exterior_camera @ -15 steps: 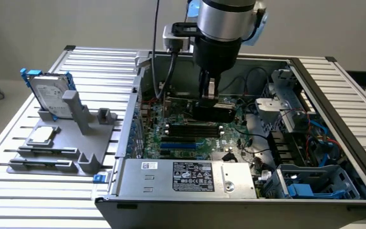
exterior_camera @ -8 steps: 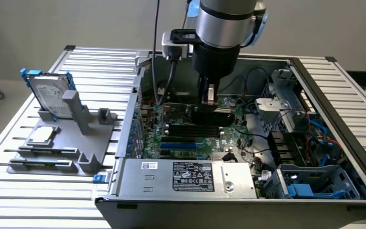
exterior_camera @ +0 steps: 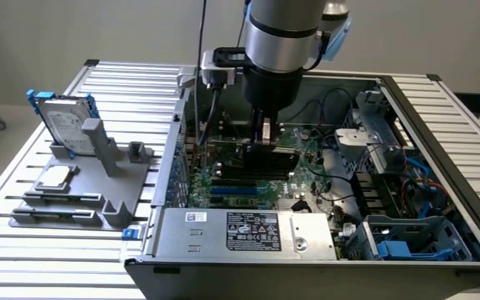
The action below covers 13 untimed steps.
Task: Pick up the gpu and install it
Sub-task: 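Insert the gpu into the slot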
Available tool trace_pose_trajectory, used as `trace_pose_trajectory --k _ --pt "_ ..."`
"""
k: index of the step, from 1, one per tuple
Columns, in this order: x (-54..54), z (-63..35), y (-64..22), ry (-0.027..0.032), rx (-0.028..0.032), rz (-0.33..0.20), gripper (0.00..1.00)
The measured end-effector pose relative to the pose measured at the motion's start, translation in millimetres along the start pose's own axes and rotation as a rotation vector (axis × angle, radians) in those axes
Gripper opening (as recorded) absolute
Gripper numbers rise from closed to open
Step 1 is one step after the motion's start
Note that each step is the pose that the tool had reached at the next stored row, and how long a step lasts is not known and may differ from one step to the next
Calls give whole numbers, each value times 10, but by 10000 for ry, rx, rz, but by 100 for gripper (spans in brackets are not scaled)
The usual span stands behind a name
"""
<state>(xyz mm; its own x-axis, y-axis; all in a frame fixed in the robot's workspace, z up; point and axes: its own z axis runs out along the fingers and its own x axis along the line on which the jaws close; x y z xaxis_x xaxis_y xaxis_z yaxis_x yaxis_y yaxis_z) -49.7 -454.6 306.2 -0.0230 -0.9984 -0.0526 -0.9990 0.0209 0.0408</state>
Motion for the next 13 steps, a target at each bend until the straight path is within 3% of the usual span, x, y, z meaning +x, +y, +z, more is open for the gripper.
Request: trace_pose_trajectory --k 13 --pt "79 139 102 10 -64 -208 26"
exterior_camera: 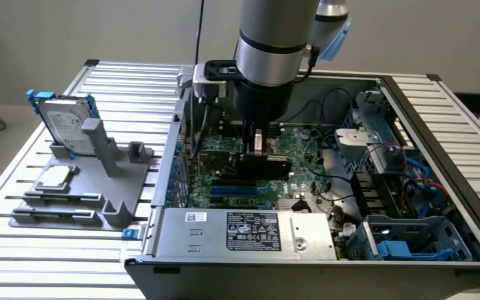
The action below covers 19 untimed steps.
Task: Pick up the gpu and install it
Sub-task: 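Insert the gpu into the slot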
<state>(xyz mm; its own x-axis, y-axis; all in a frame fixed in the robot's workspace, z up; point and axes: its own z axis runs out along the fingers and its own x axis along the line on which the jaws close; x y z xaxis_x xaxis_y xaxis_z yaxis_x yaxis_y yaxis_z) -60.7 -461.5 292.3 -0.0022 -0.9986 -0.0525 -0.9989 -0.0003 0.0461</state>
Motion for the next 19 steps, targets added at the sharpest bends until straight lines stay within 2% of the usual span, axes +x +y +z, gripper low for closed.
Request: trace_pose_trajectory --k 12,19 --pt "64 95 84 7 -73 -155 26" --pt "83 134 119 24 -92 -270 26"
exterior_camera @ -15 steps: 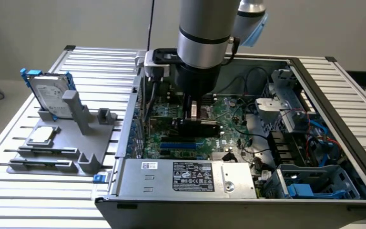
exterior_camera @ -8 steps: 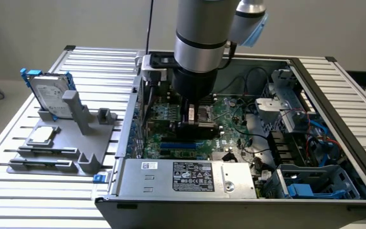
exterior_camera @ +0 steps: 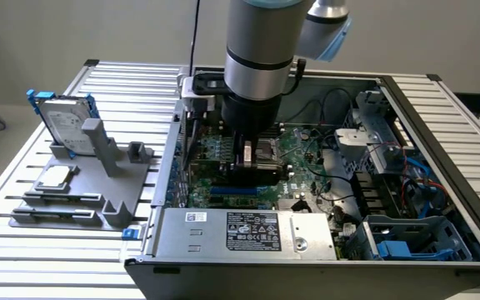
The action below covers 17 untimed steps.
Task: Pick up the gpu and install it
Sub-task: 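Insert the gpu into the slot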
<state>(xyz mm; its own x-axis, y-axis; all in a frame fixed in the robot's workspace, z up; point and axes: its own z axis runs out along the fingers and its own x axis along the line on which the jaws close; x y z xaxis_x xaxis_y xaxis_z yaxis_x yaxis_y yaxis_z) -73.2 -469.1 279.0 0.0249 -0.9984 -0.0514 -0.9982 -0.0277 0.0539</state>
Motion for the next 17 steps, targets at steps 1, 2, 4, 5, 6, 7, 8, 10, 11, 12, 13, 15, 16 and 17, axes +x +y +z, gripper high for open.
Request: trace_pose_trajectory --k 1,2,4,5,6,7,8,10,11,12,13,15,16,17 --pt "0 0 0 0 0 0 26" --pt "0 2 0 0 1 0 26" --pt "0 13 7 -3 3 2 26" --pt "0 21 9 0 1 1 26" --pt "1 34 14 2 1 1 26" --pt "2 49 19 3 0 2 26" --pt "2 56 19 9 -1 2 26" --pt "2 57 19 26 -2 0 26" --pt "2 57 19 28 -3 1 26" --pt "2 65 19 23 -1 2 26" --pt "3 73 19 24 -1 2 26" --pt "4 91 21 24 -3 2 26" --pt "4 96 21 24 -3 2 26" --pt "4 98 21 26 -5 2 26"
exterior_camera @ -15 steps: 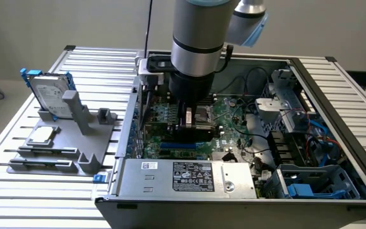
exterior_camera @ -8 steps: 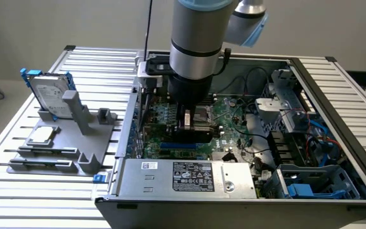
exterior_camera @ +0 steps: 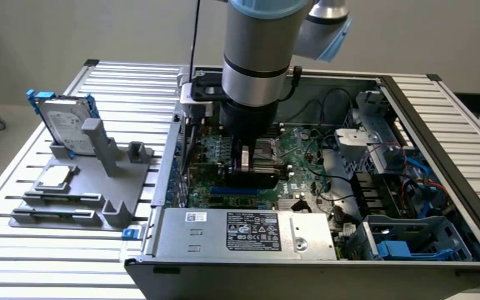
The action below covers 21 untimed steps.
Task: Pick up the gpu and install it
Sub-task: 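Insert the gpu into the slot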
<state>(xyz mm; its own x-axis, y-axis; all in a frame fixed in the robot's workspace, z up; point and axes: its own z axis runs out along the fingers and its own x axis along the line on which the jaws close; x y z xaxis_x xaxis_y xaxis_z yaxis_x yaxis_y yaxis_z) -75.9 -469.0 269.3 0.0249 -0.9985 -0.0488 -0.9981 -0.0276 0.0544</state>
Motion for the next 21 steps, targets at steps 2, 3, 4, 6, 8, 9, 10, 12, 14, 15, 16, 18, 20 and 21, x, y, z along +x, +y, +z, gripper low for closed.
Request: trace_pose_trajectory --k 2,3,4,6,8,9,10,12,14,15,16,18,20,21 --pt "0 6 2 0 -2 1 26" --pt "0 7 3 0 -3 1 26" --pt "0 9 4 -1 -3 1 26" --pt "0 11 7 0 -3 2 26" --pt "0 14 8 -1 -7 0 26" --pt "0 17 9 -3 -9 0 26" --pt "0 20 9 -3 -11 1 26" --pt "1 26 9 -3 -13 1 26" --pt "1 35 9 -2 -24 3 26" --pt "1 41 8 -4 -36 3 26" --pt "2 50 9 -3 -59 4 26" --pt "3 59 9 -2 -75 4 26" --pt "3 69 10 -4 -84 4 26" --pt "3 72 11 -3 -97 5 26"
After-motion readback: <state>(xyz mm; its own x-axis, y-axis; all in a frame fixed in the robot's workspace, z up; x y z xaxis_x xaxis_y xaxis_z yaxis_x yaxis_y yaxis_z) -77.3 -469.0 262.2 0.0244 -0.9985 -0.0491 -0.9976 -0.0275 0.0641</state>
